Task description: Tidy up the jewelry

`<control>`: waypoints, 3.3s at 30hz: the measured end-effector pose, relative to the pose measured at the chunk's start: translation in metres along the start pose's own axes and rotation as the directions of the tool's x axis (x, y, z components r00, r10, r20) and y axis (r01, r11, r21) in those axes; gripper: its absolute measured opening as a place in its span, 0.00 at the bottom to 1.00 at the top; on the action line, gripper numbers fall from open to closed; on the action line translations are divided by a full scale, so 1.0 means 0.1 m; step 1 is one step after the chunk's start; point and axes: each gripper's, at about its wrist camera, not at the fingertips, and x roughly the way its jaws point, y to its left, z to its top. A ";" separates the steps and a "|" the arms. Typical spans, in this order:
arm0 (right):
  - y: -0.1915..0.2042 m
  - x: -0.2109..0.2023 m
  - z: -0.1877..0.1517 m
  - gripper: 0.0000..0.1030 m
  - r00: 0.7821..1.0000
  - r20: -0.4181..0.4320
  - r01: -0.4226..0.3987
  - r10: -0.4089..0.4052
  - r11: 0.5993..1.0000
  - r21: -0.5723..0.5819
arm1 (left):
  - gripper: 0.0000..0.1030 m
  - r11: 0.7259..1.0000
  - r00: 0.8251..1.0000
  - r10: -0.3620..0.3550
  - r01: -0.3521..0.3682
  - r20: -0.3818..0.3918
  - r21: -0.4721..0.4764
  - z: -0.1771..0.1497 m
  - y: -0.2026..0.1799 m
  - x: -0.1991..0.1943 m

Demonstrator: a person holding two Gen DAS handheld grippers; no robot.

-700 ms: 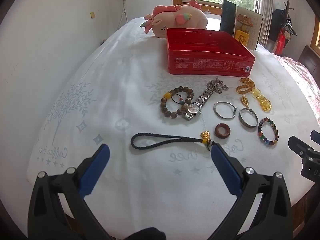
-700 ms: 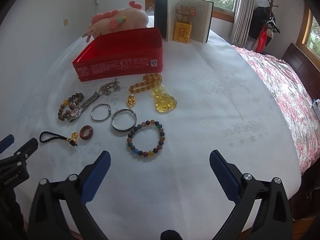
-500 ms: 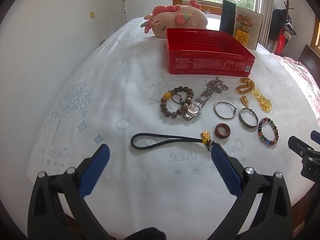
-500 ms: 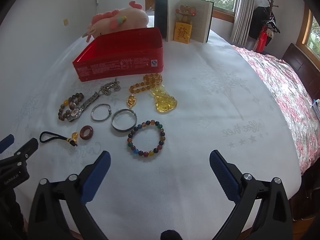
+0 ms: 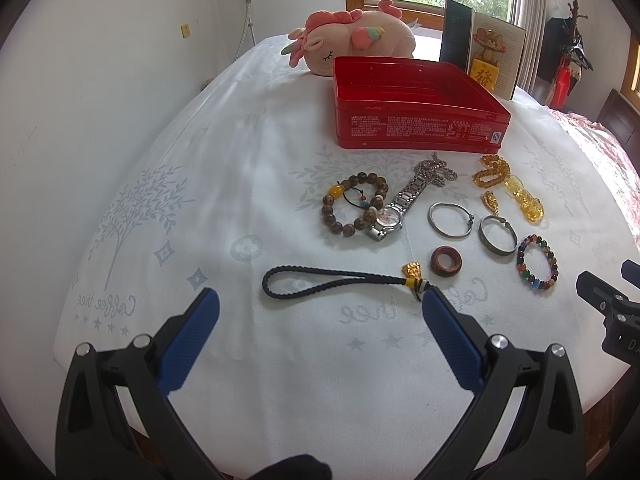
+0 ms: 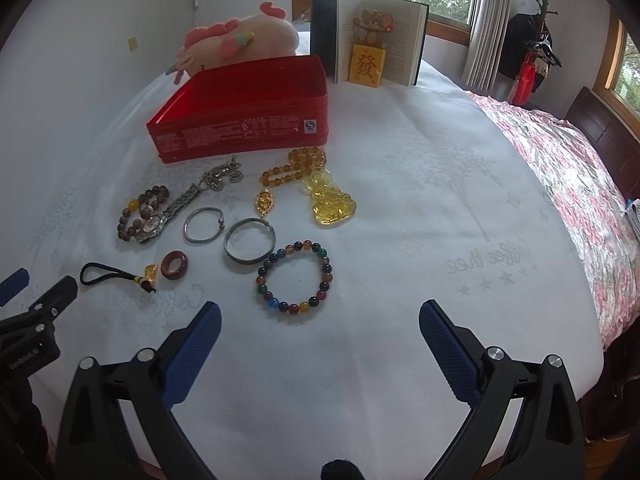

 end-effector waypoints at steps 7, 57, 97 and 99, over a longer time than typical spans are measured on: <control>0.03 0.01 -0.01 0.96 1.000 0.005 -0.007 0.007 1.000 -0.003 | 0.97 1.000 1.000 -0.012 0.012 0.009 0.013 -0.02 -0.02 0.00; -0.37 1.15 1.22 0.70 0.924 -0.172 -0.340 0.342 0.940 0.039 | 0.43 0.964 0.935 -0.211 0.247 -0.285 0.097 1.01 0.09 1.61; -0.03 1.18 1.14 0.19 0.893 -0.243 -0.400 0.378 0.915 -0.048 | 0.11 0.957 0.935 -0.282 0.291 -0.215 0.012 1.09 0.28 1.53; -0.04 1.13 1.17 0.19 0.894 -0.228 -0.406 0.385 0.913 -0.049 | 0.11 0.954 0.937 -0.294 0.300 -0.189 0.005 1.12 0.30 1.43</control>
